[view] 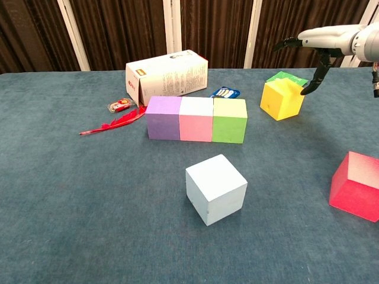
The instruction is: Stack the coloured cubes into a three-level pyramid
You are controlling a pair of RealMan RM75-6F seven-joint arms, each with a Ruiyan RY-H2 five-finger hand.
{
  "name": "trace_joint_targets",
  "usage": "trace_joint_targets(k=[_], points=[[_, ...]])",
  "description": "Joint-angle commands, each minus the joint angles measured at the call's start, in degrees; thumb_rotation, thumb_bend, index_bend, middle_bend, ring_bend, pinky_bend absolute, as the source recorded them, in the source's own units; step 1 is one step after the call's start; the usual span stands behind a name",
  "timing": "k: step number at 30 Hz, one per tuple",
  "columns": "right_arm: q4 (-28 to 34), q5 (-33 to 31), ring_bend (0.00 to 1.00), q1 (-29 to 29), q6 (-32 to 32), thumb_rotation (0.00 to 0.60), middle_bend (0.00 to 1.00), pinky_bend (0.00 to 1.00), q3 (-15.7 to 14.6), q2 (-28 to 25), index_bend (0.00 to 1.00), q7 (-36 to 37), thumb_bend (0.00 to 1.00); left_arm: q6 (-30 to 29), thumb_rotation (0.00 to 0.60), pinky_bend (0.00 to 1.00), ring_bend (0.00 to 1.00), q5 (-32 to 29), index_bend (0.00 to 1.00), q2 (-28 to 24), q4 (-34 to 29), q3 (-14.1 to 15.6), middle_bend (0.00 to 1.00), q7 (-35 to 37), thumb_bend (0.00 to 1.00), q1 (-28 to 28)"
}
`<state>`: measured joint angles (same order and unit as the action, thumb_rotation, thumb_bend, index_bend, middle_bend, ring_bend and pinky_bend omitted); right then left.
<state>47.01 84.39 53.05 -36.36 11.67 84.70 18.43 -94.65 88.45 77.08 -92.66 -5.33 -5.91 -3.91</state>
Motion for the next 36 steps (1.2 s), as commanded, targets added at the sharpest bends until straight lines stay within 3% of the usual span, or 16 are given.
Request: trace_joint_targets(k=[1,19,36], points=[[-1.7,0.4,0.0,0.7,0.0,0.6,0.03,0.0,-0.9,1.3,0.09,1.0,0.1,-0.1,0.6,0.0,0.0,0.0,0.04,0.0,0.0,-0.1,0.02,0.0,0.35,0.0],[-11.7,0.5,0.04,2.6,0.2,0.6,0.11,0.0,-3.7,7.4,0.19,2.1,0.1,-0.4,0.6,0.0,0.0,-0.6,0.03,0.9,0.1,-0.6,0.03,-0.2,0.35,0.3],[-16.6,-2.0,0.08,2.4,0.6,0.6,0.18,0.0,-3.6,11.3,0.23,0.3,0.15,-0.4,0.6,0.0,0.0,-1.3,0.03,1.8,0.1,-1.1,0.03,-0.8,0.35,0.4]])
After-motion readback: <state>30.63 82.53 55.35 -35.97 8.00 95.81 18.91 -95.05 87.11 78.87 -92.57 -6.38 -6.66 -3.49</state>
